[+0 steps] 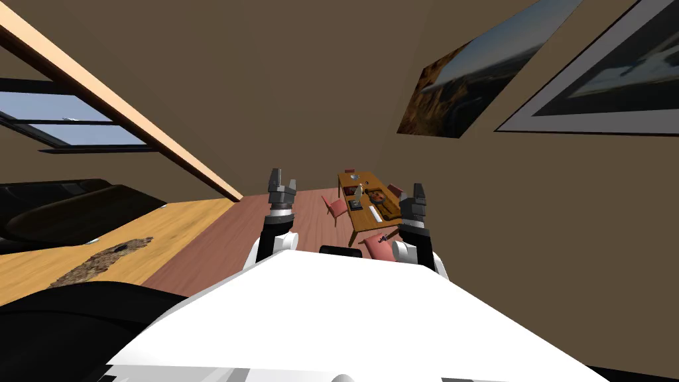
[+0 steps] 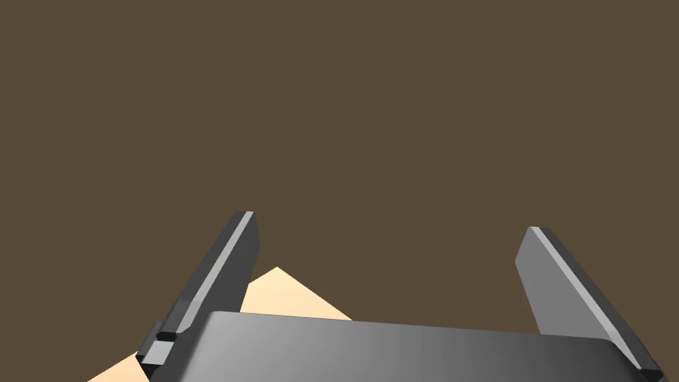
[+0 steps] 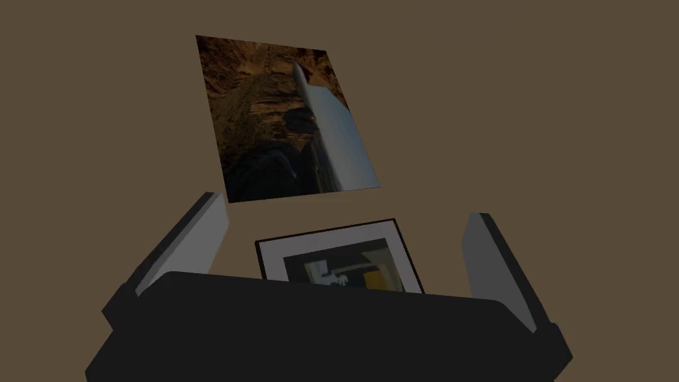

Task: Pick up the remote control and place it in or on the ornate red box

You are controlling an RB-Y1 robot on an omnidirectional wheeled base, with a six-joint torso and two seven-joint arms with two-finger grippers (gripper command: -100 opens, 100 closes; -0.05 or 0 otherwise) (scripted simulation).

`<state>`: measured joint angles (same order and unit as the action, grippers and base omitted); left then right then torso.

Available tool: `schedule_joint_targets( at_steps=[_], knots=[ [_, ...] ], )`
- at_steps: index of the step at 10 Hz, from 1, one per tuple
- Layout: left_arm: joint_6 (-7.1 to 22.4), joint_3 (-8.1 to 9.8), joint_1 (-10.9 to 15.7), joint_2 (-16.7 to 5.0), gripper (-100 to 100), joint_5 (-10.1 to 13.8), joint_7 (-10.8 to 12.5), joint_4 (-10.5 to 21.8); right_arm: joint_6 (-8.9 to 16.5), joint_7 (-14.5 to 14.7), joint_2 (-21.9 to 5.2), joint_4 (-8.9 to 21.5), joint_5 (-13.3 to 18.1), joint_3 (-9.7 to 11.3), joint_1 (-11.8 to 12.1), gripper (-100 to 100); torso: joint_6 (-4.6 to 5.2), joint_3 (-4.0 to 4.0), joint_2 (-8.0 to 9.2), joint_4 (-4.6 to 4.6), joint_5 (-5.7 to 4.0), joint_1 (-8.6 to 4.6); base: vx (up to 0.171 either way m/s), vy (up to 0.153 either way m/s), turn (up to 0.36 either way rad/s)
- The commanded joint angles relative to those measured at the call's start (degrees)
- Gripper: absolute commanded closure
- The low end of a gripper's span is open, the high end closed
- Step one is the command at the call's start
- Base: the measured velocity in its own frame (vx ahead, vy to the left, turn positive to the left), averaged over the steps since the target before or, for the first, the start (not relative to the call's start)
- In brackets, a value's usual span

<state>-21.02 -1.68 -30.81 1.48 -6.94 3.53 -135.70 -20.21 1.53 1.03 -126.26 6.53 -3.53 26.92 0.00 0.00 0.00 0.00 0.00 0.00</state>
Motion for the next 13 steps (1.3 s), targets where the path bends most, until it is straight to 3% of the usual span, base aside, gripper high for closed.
schedule_joint_targets(
  at_steps=[1, 4, 8, 9, 12, 13],
  knots=[
    [0.0, 0.00, 0.0, 0.0, 0, 0.0, 0.0, 0.0, 0.1, -0.5, -1.9, 0.6, 0.0, 0.7, 0.4, -100, 0.00, 0.00, 0.00, 0.00, 0.00, 0.00, -0.027, -0.004, 0.080],
    [0.0, 0.00, 0.0, 0.0, 0, 0.0, 0.0, 0.0, 0.5, -2.3, -6.6, 2.8, 0.2, 3.5, 1.6, -100, -0.02, 0.12, 0.21, 0.04, -0.02, -0.07, -0.060, -0.017, 0.169],
    [0.0, 0.00, 0.0, 0.0, 0, 0.0, 0.0, 0.0, 1.6, -6.4, -13.3, 7.6, 0.6, 9.4, 4.2, -100, -0.02, 0.18, 0.32, 0.07, -0.04, -0.18, -0.083, -0.036, 0.255],
    [0.0, 0.00, 0.0, 0.0, 0, 0.0, 0.0, 0.0, 1.6, -6.4, -13.5, 7.6, 0.6, 9.4, 4.2, -100, -0.01, 0.19, 0.32, 0.07, -0.04, -0.17, -0.053, -0.022, 0.084],
    [0.0, 0.00, 0.0, 0.0, 0, 0.0, 0.0, 0.0, 2.7, -10.4, -18.8, 11.9, 1.0, 14.6, 6.6, -100, -0.01, 0.17, 0.29, 0.06, -0.03, -0.15, -0.079, -0.018, 0.294],
    [0.0, 0.00, 0.0, 0.0, 0, 0.0, 0.0, 0.0, 2.7, -10.4, -18.8, 11.9, 1.0, 15.1, 6.6, -100, -0.01, 0.19, 0.32, 0.07, -0.03, -0.14, -0.070, -0.027, 0.117]
  ],
)
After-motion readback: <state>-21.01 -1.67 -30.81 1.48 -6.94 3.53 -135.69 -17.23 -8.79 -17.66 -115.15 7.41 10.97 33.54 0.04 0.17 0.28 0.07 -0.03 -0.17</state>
